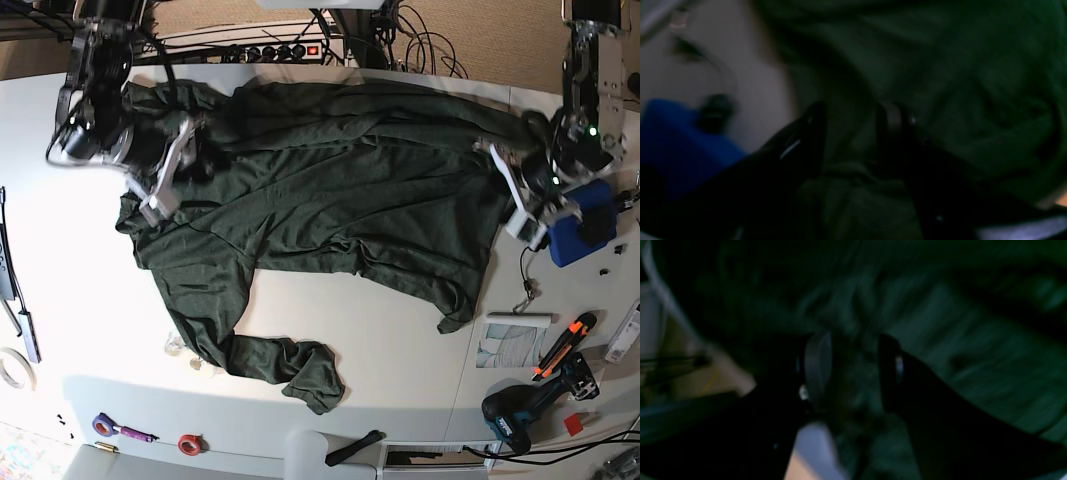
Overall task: Layout the t-shirt on the table in an organized manner, then fold the t-shirt properly
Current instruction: 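Release the shoulders and move both grippers to the shirt's hem corners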
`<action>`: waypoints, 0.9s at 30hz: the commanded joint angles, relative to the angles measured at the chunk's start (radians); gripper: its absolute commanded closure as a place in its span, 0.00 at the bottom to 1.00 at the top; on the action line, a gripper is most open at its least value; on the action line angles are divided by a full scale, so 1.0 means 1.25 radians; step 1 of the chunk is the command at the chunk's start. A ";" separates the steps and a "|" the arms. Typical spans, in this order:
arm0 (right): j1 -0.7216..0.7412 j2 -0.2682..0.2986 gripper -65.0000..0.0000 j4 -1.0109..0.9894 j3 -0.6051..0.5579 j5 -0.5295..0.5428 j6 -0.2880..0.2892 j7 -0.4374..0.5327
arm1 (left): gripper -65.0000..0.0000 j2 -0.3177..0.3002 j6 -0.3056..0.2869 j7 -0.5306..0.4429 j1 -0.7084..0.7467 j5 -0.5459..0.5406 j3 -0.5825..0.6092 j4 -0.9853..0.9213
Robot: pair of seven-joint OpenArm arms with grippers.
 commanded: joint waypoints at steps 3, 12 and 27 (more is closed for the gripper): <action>0.067 0.011 0.64 0.012 0.004 -0.059 0.004 0.086 | 0.60 -0.011 0.015 -0.023 -0.072 -0.007 -0.004 0.007; 0.209 0.010 0.64 -0.006 0.004 -0.287 -0.066 0.221 | 0.58 -0.011 0.011 -0.061 -0.276 -0.058 -0.004 -0.222; 0.282 0.009 0.64 -0.298 0.004 -0.309 -0.081 0.287 | 0.45 0.043 -0.066 -0.100 -0.643 -0.175 -0.004 -0.898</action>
